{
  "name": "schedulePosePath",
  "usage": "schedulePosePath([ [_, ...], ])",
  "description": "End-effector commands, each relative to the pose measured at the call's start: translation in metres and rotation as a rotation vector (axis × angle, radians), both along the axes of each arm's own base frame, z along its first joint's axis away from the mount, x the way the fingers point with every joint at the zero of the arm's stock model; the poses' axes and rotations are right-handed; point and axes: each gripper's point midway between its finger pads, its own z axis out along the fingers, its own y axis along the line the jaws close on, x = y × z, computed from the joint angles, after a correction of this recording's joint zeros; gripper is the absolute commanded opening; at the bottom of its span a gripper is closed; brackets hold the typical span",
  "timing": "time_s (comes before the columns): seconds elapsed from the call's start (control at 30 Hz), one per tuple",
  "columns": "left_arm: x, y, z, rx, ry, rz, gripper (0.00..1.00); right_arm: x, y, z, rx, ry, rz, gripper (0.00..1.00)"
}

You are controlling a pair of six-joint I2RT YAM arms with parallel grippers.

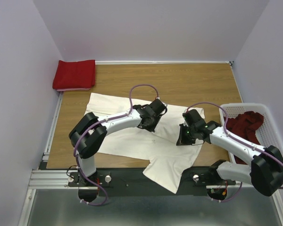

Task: Fold and stack the t-shirts
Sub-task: Fold the tshirt

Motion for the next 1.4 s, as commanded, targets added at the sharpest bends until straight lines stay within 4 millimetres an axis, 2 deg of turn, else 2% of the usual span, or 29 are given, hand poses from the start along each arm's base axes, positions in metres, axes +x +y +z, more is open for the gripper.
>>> schedulePosePath([
  [0.0, -0.004, 0.005, 0.007, 0.000, 0.012, -0.031, 0.00, -0.003, -0.005, 0.004, -0.037, 0.021, -0.018, 0.06],
  [0.3, -0.010, 0.008, 0.010, -0.008, 0.030, -0.044, 0.00, -0.006, -0.007, 0.005, -0.047, 0.038, -0.016, 0.07],
  [0.53, -0.019, -0.003, -0.008, -0.054, 0.090, -0.082, 0.03, -0.014, -0.005, -0.003, -0.050, 0.095, -0.002, 0.12],
  [0.63, -0.023, -0.007, -0.015, -0.069, 0.119, -0.083, 0.13, -0.013, -0.006, -0.004, -0.055, 0.095, -0.005, 0.24],
  [0.7, -0.021, -0.007, -0.012, -0.074, 0.104, -0.062, 0.29, -0.010, -0.006, -0.002, -0.058, 0.081, -0.014, 0.34],
  [0.73, -0.019, -0.007, -0.009, -0.080, 0.095, -0.052, 0.48, -0.005, -0.006, 0.003, -0.056, 0.063, -0.021, 0.34],
  [0.8, -0.010, -0.006, 0.007, -0.091, 0.040, -0.019, 0.63, 0.006, -0.006, 0.013, -0.057, 0.008, -0.041, 0.35],
  [0.83, -0.004, -0.001, 0.012, -0.078, 0.006, 0.006, 0.67, 0.011, -0.006, 0.018, -0.059, -0.016, -0.052, 0.35],
  [0.87, 0.004, 0.004, 0.026, -0.083, -0.041, 0.031, 0.70, 0.025, -0.007, 0.030, -0.072, -0.076, -0.077, 0.36],
  [0.93, 0.021, 0.014, 0.042, -0.110, -0.080, 0.083, 0.70, 0.041, -0.015, 0.041, -0.111, -0.142, -0.120, 0.41],
  [0.97, 0.028, 0.021, 0.056, -0.141, -0.109, 0.110, 0.70, 0.056, -0.023, 0.049, -0.152, -0.196, -0.159, 0.43],
  [1.0, 0.036, 0.029, 0.061, -0.155, -0.126, 0.138, 0.70, 0.064, -0.028, 0.049, -0.184, -0.211, -0.179, 0.43],
  [1.03, 0.058, 0.045, 0.069, -0.179, -0.161, 0.202, 0.69, 0.072, -0.035, 0.050, -0.215, -0.226, -0.195, 0.43],
  [1.07, 0.065, 0.059, 0.073, -0.182, -0.185, 0.239, 0.67, 0.089, -0.045, 0.057, -0.240, -0.263, -0.240, 0.43],
  [1.1, 0.075, 0.070, 0.075, -0.184, -0.201, 0.264, 0.66, 0.092, -0.054, 0.051, -0.273, -0.252, -0.251, 0.43],
  [1.13, 0.087, 0.080, 0.077, -0.187, -0.224, 0.290, 0.65, 0.107, -0.056, 0.053, -0.277, -0.272, -0.272, 0.42],
  [1.17, 0.103, 0.102, 0.071, -0.166, -0.230, 0.335, 0.64, 0.119, -0.068, 0.053, -0.279, -0.280, -0.308, 0.42],
  [1.2, 0.113, 0.113, 0.068, -0.155, -0.235, 0.359, 0.63, 0.133, -0.070, 0.056, -0.254, -0.310, -0.333, 0.41],
  [1.23, 0.121, 0.123, 0.065, -0.144, -0.237, 0.378, 0.63, 0.142, -0.075, 0.050, -0.254, -0.299, -0.346, 0.40],
  [1.27, 0.129, 0.132, 0.052, -0.110, -0.225, 0.387, 0.62, 0.152, -0.087, 0.047, -0.244, -0.293, -0.386, 0.40],
  [1.3, 0.142, 0.149, 0.049, -0.102, -0.229, 0.431, 0.62, 0.162, -0.092, 0.047, -0.237, -0.312, -0.408, 0.40],
  [1.33, 0.148, 0.155, 0.044, -0.095, -0.225, 0.442, 0.62, 0.169, -0.097, 0.043, -0.244, -0.307, -0.421, 0.39],
  [1.37, 0.153, 0.162, 0.029, -0.075, -0.197, 0.455, 0.62, 0.176, -0.105, 0.033, -0.255, -0.285, -0.438, 0.39],
])
